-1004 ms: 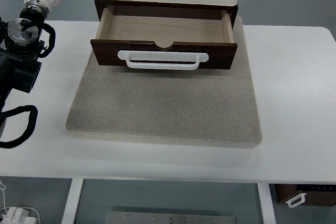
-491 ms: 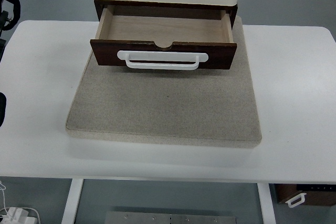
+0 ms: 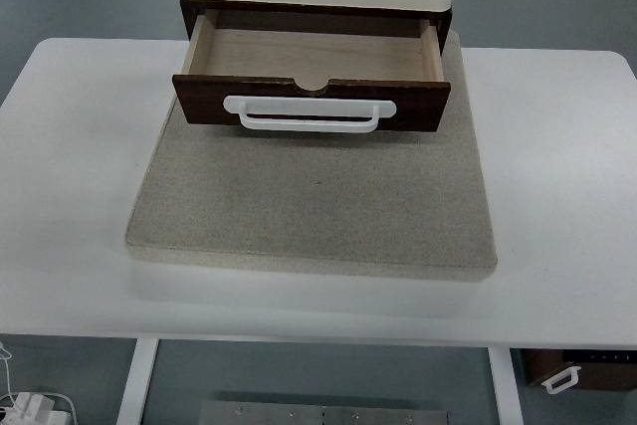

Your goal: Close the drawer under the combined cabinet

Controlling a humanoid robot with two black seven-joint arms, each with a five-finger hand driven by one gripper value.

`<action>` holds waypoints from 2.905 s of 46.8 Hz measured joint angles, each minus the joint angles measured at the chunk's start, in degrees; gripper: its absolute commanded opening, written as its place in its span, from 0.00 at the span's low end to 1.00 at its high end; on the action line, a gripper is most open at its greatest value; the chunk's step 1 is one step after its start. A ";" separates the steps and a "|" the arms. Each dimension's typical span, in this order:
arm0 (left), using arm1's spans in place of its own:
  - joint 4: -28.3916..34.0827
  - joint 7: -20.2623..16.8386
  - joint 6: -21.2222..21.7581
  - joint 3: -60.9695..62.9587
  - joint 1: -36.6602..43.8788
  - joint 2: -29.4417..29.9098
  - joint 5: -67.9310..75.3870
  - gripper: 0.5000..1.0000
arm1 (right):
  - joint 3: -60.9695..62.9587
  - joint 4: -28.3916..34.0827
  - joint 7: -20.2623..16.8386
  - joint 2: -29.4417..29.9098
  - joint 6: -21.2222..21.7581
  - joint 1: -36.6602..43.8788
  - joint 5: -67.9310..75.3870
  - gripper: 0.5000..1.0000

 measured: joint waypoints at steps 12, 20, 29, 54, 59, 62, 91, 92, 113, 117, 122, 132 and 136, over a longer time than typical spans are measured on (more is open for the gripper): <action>-13.11 0.00 -0.36 4.30 -0.35 4.41 0.00 1.00 | 0.00 0.00 0.00 0.00 0.00 0.00 0.00 0.90; -22.08 -0.07 0.26 9.79 -0.02 5.23 1.34 1.00 | 0.00 0.00 -0.01 0.00 0.00 0.01 0.00 0.90; -28.92 -0.35 0.35 16.22 -0.17 4.54 6.34 1.00 | 0.00 0.00 0.00 0.00 0.00 0.01 0.00 0.90; -40.13 0.34 -0.48 34.77 -0.66 1.43 21.39 1.00 | 0.00 0.00 0.00 0.00 0.00 0.00 0.00 0.90; -41.32 2.03 -1.70 38.89 -0.68 1.28 23.84 1.00 | 0.00 0.00 -0.01 0.00 0.00 0.00 0.00 0.90; -41.68 4.78 -4.20 40.59 -0.68 1.28 25.18 1.00 | 0.00 0.00 0.00 0.00 0.00 0.01 0.00 0.90; -35.99 20.75 -14.26 48.67 -0.87 0.01 40.25 1.00 | 0.00 0.00 -0.01 0.00 0.00 0.00 0.00 0.90; -35.05 20.76 -14.72 48.67 -0.88 -0.23 40.83 1.00 | 0.00 0.00 -0.01 0.00 0.00 0.00 0.00 0.90; -27.96 21.70 -16.34 48.58 -3.71 -5.21 44.46 1.00 | 0.00 0.00 -0.01 0.00 0.00 0.00 0.00 0.90; -26.58 21.94 -16.29 48.61 -4.47 -6.07 44.47 1.00 | 0.00 0.00 -0.01 0.00 0.00 0.01 0.00 0.90; -25.25 21.99 -16.28 48.62 -4.89 -6.91 45.08 1.00 | 0.00 0.00 0.00 0.00 0.00 0.00 0.00 0.90; -23.47 21.99 -16.27 48.26 -5.17 -7.30 47.66 1.00 | 0.00 0.00 -0.02 0.00 0.00 0.00 0.00 0.90; -23.29 21.99 -16.27 48.20 -5.20 -8.00 47.88 1.00 | 0.00 0.00 -0.01 0.00 0.00 0.00 0.00 0.90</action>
